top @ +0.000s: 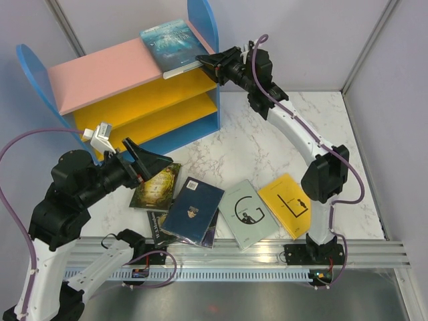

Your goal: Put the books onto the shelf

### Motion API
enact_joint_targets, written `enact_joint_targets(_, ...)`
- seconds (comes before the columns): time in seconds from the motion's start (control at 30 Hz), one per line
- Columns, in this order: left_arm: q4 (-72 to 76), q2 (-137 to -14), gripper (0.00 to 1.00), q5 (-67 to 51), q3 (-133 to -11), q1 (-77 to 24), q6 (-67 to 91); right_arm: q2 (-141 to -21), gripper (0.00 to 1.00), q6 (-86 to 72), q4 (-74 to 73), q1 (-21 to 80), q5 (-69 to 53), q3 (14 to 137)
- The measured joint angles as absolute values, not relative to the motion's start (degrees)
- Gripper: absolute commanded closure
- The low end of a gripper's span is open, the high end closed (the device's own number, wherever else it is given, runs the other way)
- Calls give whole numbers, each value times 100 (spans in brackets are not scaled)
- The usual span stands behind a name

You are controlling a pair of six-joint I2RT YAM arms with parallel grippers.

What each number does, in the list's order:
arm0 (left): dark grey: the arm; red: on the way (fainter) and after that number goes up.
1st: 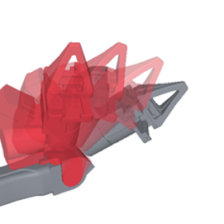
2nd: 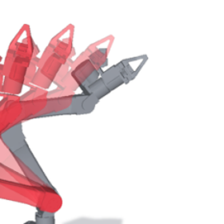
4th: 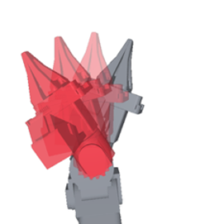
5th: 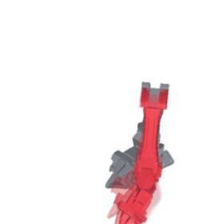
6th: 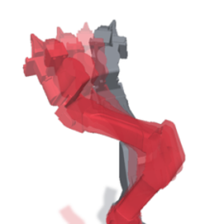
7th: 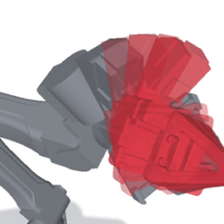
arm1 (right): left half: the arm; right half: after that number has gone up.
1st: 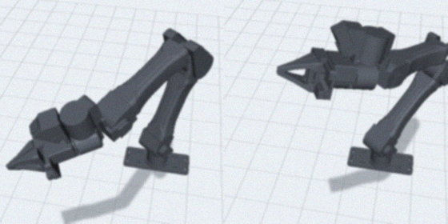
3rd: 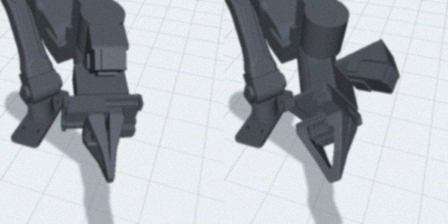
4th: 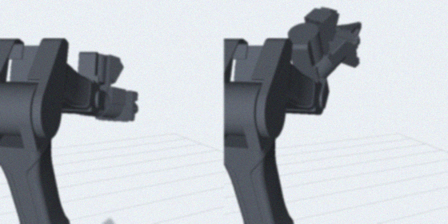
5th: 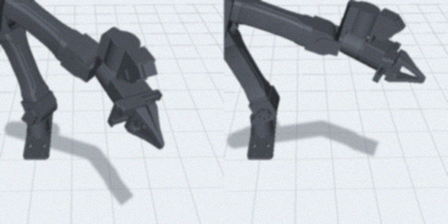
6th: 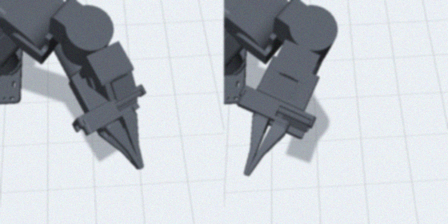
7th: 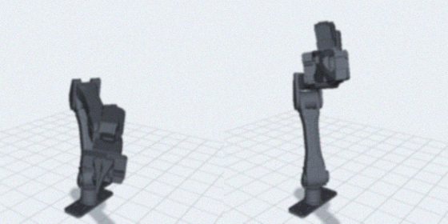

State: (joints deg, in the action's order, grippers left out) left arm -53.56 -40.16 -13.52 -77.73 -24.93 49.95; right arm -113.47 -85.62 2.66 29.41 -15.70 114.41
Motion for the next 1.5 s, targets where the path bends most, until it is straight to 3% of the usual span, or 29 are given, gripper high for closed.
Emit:
enact_joint_targets(0.23,-5579,-4014,2,-1321,-7922,-2493,4984,-11454,100,-8523,-154,3039,-1046,11778)
enact_joint_targets(0.3,-5642,-4018,2,-1299,-7924,-2493,4971,-11496,75,-8506,-211,3050,-939,11854)
enact_joint_targets(0.33,-5688,-4023,2,-1295,-7924,-2493,4958,-11509,51,-8499,-211,3055,-897,11869)
enact_joint_targets(0.4,-5752,-4029,2,-1293,-7924,-2493,4945,-11515,31,-8388,-244,3052,-821,11872)
enact_joint_targets(0.63,-5918,-4150,0,-1247,-7924,-2493,4742,-11113,9,-7832,-200,2969,-764,11155)
enact_joint_targets(0.83,-6060,-4567,0,-1267,-7599,-2493,4462,-9627,2,-6956,-550,2530,-952,9721)
enact_joint_targets(1.0,-6125,-4912,0,-1264,-6932,-2493,4265,-8088,2,-6351,-685,2316,-1203,8252)
enact_joint_targets(1.17,-5970,-5221,0,-1273,-6093,-2486,4021,-6952,2,-6233,-696,3330,-1544,6195)
enact_joint_targets(1.5,-4805,-6346,0,-1621,-5000,-2443,3444,-7094,3,-6978,-626,5336,-1496,3647)
